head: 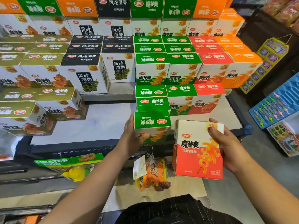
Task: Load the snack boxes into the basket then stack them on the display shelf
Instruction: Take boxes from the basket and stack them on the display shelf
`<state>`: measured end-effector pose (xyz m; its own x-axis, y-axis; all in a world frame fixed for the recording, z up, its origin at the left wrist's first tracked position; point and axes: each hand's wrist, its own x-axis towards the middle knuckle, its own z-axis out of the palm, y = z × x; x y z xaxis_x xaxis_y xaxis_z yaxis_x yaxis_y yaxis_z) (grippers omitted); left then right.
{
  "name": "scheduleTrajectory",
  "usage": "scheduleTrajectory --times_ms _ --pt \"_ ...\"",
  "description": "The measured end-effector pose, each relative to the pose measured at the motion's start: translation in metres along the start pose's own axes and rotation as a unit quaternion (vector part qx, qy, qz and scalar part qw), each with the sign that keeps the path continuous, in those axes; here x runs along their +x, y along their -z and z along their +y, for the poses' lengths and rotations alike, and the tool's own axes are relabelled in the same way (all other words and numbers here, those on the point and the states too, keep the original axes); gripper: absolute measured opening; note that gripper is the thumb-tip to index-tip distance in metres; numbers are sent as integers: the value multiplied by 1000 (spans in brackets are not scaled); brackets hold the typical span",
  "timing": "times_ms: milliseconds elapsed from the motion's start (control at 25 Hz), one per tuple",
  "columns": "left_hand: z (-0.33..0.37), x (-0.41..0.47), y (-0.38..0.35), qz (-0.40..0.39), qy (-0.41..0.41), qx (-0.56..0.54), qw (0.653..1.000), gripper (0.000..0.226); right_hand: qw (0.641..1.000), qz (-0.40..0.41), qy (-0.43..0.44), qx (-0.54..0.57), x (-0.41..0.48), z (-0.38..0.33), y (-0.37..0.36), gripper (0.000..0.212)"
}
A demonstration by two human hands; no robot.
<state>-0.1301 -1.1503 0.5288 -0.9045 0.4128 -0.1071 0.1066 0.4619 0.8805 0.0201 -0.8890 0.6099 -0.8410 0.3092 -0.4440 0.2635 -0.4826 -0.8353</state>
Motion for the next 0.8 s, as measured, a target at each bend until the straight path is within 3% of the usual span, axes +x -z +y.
scheduleTrajectory --times_ms 200,360,440,680,800 --pt "5 0 -6 -6 -38 20 999 83 1000 12 -2 4 -2 4 0 57" --pt "7 -1 -8 -4 -36 29 999 86 1000 25 -4 -13 -2 3 0 87" --pt "10 -1 -8 -5 -24 26 999 85 1000 27 3 -7 -1 3 0 75" --pt "21 -5 7 -4 -11 33 999 82 1000 26 1 -5 -1 5 5 79" --pt "33 -13 15 -17 38 53 998 100 1000 11 3 5 1 0 12 80"
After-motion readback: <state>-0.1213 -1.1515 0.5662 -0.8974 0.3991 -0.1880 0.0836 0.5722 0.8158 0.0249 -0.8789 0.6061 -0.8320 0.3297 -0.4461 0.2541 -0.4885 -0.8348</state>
